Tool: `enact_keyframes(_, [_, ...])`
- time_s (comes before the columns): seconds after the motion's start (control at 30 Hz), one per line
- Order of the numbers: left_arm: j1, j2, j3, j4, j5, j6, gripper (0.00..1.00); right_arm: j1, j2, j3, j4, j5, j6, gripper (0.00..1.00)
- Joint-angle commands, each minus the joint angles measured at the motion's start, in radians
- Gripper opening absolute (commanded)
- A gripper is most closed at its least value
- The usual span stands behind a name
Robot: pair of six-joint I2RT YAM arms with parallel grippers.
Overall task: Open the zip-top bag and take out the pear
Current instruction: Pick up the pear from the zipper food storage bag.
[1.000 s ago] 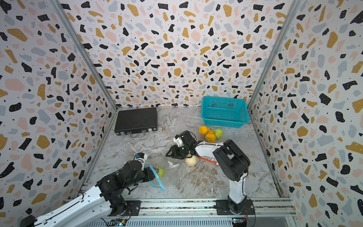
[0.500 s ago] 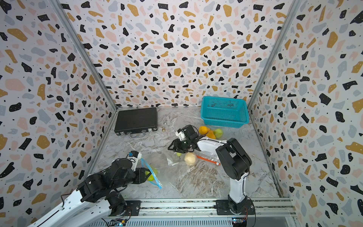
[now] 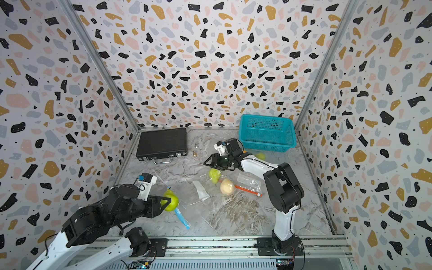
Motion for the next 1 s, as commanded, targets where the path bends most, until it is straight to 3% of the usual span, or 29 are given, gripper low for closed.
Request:
enact_keyframes(0.0, [0.011,0.031,0.06,-0.029,-0.048,0.063,0.48,-0.013,-0.074,0.023,0.002,-0.084,-0.032,0.58])
enact_keyframes(0.1, [0.022,0.074,0.083,0.005,-0.05,0.091,0.47,-0.016,-0.104,-0.013,0.14,-0.197,0.022,0.63])
enact_keyframes(0.17, [0.043,0.109,0.095,0.046,-0.032,0.11,0.47,-0.018,-0.129,-0.08,0.358,-0.277,0.153,0.69])
enact_keyframes(0.3, [0.138,0.165,0.1,0.157,0.078,0.135,0.46,-0.019,-0.091,-0.232,1.095,-0.347,0.646,0.78])
enact_keyframes(0.33, [0.175,0.178,0.096,0.2,0.129,0.135,0.46,-0.02,-0.05,-0.247,1.319,-0.346,0.806,0.85])
enact_keyframes(0.37, [0.211,0.192,0.09,0.242,0.183,0.133,0.46,-0.019,-0.012,-0.249,1.428,-0.343,0.911,0.95])
enact_keyframes(0.47, [0.294,0.236,0.08,0.348,0.311,0.113,0.44,-0.002,-0.004,-0.287,1.428,-0.332,0.884,1.0])
enact_keyframes(0.63, [0.354,0.308,0.086,0.47,0.398,0.082,0.43,0.006,-0.033,-0.333,1.429,-0.318,0.888,1.0])
enact_keyframes(0.97, [0.359,0.405,0.08,0.644,0.451,0.015,0.42,0.06,0.005,-0.315,1.429,-0.301,0.917,1.0])
